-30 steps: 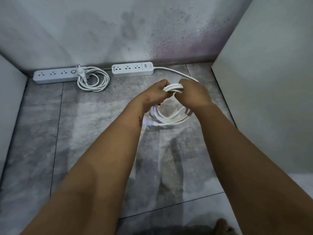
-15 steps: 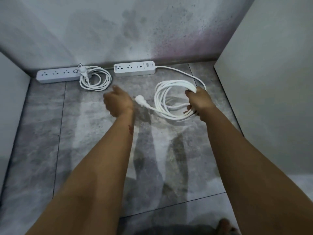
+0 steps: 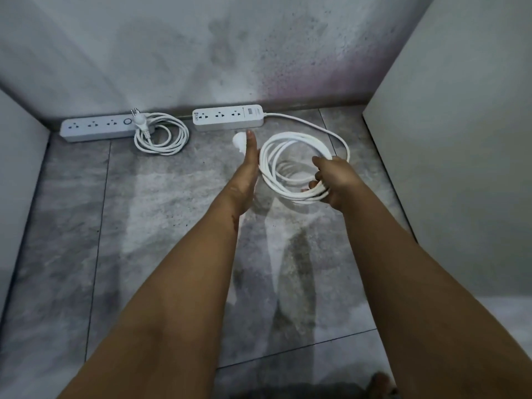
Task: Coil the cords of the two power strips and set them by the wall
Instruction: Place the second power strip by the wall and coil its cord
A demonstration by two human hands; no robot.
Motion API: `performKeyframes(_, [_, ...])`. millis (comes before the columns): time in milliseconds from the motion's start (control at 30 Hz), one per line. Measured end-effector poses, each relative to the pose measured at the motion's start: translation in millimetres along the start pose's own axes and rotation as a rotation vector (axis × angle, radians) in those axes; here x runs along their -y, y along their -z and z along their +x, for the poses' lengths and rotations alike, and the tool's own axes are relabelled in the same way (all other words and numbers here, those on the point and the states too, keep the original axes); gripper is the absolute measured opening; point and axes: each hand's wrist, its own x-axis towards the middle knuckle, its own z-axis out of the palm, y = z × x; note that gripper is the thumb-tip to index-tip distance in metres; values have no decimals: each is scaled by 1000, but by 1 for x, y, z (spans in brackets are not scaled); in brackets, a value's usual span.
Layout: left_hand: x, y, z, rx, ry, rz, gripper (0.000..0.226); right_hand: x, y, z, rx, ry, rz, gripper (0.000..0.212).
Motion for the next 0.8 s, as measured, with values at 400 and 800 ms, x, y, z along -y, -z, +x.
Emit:
performKeyframes(400, [-4,-29,23,-163,-27,-128,11,-19,-16,0,-125,-56,296,16])
performKeyframes(800, [-34,-54,52,80,-261,699,27,48,6,9,-314,884,-1380,80])
